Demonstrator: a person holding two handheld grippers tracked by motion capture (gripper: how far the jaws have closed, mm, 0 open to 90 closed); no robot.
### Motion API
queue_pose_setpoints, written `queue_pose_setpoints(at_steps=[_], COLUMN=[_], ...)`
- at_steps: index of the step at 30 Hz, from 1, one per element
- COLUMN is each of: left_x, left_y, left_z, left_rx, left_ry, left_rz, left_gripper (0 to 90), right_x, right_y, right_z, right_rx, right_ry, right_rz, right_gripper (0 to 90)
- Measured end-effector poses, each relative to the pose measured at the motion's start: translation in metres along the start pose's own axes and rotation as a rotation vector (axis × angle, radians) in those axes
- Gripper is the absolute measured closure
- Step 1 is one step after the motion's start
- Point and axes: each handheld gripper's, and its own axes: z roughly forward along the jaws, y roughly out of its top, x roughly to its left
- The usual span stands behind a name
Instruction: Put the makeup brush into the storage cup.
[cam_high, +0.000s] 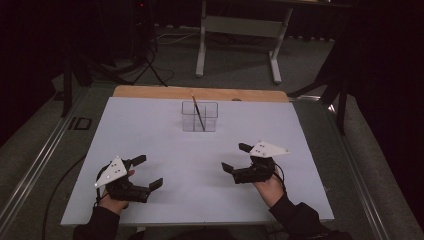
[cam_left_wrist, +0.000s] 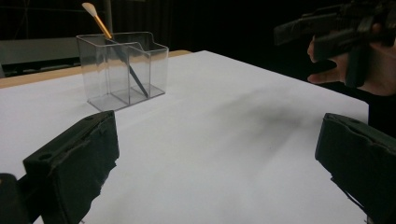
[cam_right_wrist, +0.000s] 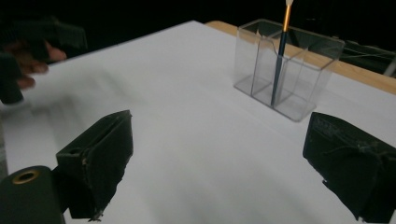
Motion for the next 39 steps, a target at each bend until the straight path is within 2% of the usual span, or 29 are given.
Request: queue_pose_setpoints(at_steps=[3,6,12,17,20,23,25,30,32,34,39], left_x=[0.000,0.000,-0.001,-0.001,-0.001,-0.001,-0.001,-0.001,-0.001,-0.001,-0.001], left_y=[0.000,0.000,0.001,0.000,0.000,0.000,0.000,0.000,-0.001,-0.001,-0.001], left_z=[0.000,0.000,0.000,0.000,0.001,0.001,0.001,0.001,0.001,0.002,0.002], left_rx=[0.003,0.004,0.012,0.016,0.020,0.018,0.019,0.022,0.025,0.028,0.027], left_ry=[-0.001,-0.001,0.000,-0.002,-0.001,-0.001,-0.003,-0.006,-0.006,-0.007,-0.009], left_rz=[0.002,0.007,0.011,0.016,0.016,0.015,0.011,0.010,0.012,0.013,0.011], left_gripper=[0.0,0.0,0.0,0.0,0.0,0.0,0.0,0.0,0.0,0.0,0.0], right_x=[0.001,0.002,0.003,0.002,0.000,-0.002,-0.002,-0.007,-0.009,-0.012,-0.016], right_y=[-0.005,-0.011,-0.019,-0.026,-0.030,-0.032,-0.034,-0.036,-0.038,-0.040,-0.043], right_z=[-0.001,-0.002,-0.002,-0.005,-0.007,-0.010,-0.013,-0.018,-0.020,-0.019,-0.017], right_rx=[0.018,0.040,0.075,0.099,0.102,0.111,0.119,0.127,0.140,0.172,0.208], right_ry=[0.001,-0.025,-0.021,-0.007,-0.012,-0.022,-0.045,-0.065,-0.079,-0.114,-0.134], right_rz=[-0.004,-0.038,-0.050,-0.035,-0.004,0.001,-0.003,0.018,0.025,0.030,0.045], right_gripper=[8.2,8.2,8.2,8.3,10.4,10.4,10.4,10.4,10.4,10.4,10.4])
